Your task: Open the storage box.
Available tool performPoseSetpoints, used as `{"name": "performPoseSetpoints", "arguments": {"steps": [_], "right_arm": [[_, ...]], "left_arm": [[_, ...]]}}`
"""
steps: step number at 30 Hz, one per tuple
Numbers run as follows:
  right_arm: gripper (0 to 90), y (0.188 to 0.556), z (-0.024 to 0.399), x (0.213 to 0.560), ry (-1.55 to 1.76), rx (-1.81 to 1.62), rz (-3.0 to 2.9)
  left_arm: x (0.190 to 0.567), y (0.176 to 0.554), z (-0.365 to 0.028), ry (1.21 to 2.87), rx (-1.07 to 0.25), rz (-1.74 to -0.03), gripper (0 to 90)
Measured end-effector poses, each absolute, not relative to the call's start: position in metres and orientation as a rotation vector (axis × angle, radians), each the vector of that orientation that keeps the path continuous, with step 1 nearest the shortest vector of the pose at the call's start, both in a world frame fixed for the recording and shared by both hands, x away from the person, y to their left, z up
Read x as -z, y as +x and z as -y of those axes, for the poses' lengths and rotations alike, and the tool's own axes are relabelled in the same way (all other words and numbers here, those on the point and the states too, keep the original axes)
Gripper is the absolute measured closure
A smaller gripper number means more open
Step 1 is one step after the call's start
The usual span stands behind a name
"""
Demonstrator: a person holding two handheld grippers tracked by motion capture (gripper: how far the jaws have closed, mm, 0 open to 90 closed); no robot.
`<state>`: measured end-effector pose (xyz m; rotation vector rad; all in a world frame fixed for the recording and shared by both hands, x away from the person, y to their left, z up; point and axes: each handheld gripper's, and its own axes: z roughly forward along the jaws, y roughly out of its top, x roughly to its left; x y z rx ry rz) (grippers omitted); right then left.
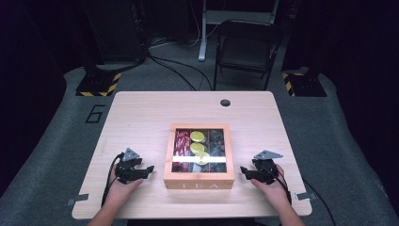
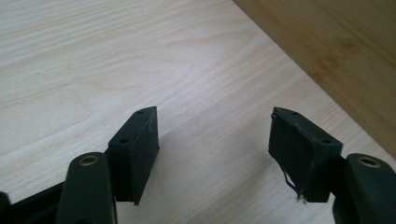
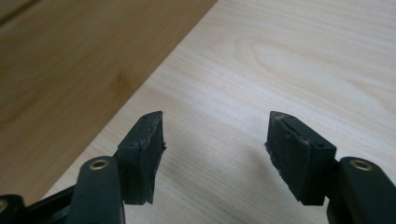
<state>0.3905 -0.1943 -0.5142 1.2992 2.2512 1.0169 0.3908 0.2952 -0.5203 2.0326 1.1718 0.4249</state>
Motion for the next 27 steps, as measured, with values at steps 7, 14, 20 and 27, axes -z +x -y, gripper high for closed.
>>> {"name": "performPoseSetpoints", "arguments": {"steps": [7, 14, 20, 27], "right_arm": [[38.7, 0.385, 0.197, 0.504, 1.271, -1.039, -2.232], [40.3, 0.381, 0.198, 0.498, 1.259, -1.063, -2.224], [41.0, 0.379, 0.197, 0.497, 1.249, -1.062, -2.231], [44.4, 0.378, 0.197, 0.496, 1.247, -1.076, -2.239]], "left_arm": [[0.509, 0.384, -0.292, 1.997, -0.386, -1.166, 35.4], [0.503, 0.380, -0.286, 2.007, -0.389, -1.132, 35.6], [0.499, 0.377, -0.284, 2.011, -0.401, -1.111, 35.6], [0.493, 0.373, -0.283, 1.990, -0.397, -1.104, 37.0]]}}
